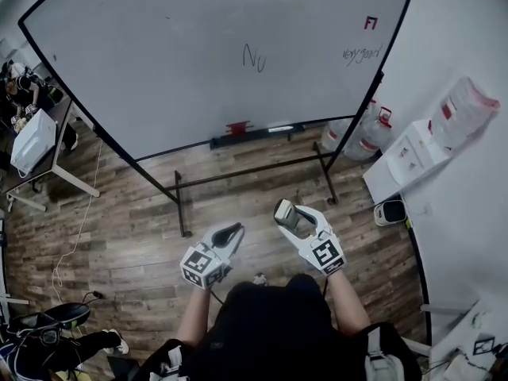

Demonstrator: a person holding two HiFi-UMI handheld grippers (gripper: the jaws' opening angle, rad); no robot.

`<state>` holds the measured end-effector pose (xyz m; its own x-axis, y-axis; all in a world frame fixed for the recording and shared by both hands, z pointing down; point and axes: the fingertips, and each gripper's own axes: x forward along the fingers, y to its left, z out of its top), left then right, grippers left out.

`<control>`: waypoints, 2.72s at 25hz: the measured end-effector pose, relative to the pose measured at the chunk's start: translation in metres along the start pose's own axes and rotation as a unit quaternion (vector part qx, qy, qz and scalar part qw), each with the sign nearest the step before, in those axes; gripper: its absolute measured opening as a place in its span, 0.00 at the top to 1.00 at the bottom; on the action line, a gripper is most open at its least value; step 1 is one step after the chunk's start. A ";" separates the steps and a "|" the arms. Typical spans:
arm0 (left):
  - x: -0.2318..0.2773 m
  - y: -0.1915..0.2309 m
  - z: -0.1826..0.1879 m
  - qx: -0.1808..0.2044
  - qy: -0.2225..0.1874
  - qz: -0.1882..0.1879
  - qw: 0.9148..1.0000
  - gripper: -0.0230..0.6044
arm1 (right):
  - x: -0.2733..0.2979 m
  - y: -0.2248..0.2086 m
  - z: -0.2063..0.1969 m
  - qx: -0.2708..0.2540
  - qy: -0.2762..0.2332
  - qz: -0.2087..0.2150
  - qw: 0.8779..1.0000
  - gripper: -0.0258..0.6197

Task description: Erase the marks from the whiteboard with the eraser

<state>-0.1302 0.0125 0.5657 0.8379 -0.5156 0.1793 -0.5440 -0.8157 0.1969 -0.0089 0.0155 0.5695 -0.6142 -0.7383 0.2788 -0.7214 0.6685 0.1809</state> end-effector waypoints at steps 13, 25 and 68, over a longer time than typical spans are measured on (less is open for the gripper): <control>0.057 0.030 0.014 -0.014 0.003 0.053 0.999 0.89 | 0.033 -0.076 -0.009 -0.008 -0.012 0.042 0.999 0.58; 0.145 0.041 0.049 0.001 -0.017 0.102 0.995 0.89 | 0.044 -0.182 -0.021 -0.012 -0.020 0.088 0.996 0.58; 0.139 0.204 0.073 -0.014 -0.044 0.145 0.988 0.89 | 0.226 -0.353 0.266 -0.279 -0.148 -0.128 0.940 0.58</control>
<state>-0.1210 -0.2444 0.5607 0.6462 -0.7487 0.1475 -0.7620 -0.6228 0.1771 0.0219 -0.4112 0.3174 -0.5651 -0.8189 -0.1002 -0.6284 0.3486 0.6954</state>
